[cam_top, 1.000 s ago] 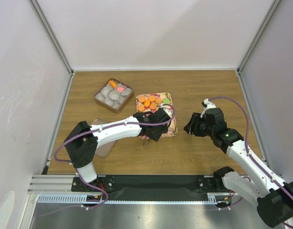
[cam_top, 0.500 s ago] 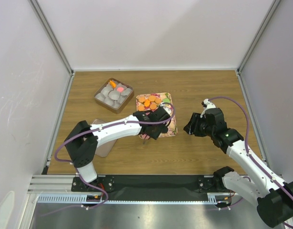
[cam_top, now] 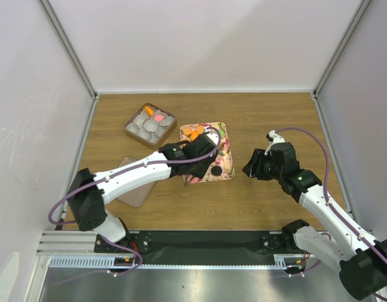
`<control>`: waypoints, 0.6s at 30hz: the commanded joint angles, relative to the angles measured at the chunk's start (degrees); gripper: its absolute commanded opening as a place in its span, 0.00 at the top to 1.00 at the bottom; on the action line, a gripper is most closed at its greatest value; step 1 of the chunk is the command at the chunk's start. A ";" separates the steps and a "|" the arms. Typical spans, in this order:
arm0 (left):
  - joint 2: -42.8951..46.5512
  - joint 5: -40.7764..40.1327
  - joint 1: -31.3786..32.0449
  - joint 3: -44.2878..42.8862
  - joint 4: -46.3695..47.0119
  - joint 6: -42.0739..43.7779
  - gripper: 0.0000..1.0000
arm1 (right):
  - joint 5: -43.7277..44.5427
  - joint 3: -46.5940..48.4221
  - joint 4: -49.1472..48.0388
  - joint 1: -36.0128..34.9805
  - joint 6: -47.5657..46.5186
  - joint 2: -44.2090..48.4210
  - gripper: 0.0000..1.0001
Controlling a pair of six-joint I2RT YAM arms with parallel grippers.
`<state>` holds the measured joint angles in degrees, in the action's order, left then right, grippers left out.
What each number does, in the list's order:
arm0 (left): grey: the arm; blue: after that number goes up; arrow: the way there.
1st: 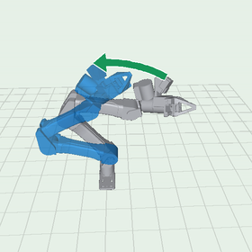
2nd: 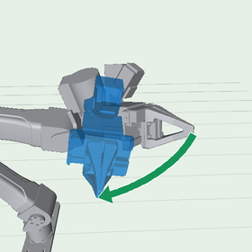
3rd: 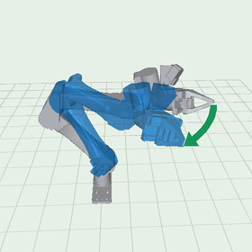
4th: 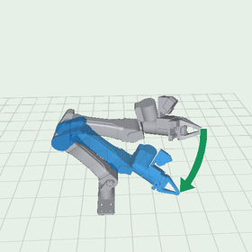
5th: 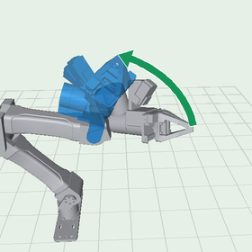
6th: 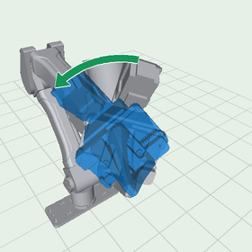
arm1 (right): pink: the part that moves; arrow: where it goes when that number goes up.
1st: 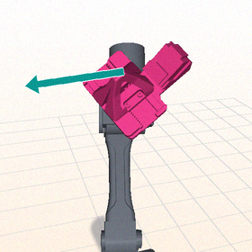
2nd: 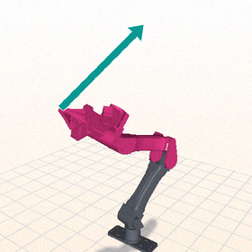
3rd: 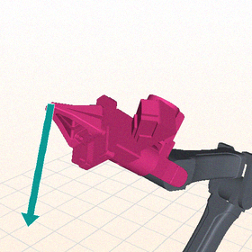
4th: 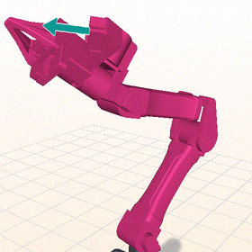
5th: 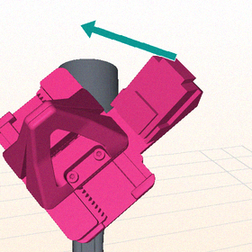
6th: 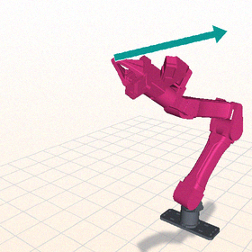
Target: Pack the cookies
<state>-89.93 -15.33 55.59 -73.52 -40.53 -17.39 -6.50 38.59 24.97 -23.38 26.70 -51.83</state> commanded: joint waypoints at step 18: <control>10.22 6.98 -30.62 -0.39 1.69 4.11 0.57 | -1.67 1.40 -0.54 0.00 -1.12 -6.96 0.49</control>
<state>-78.83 -11.73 27.38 -71.94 -41.25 -14.90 -7.25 38.61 25.28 -23.38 26.65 -57.65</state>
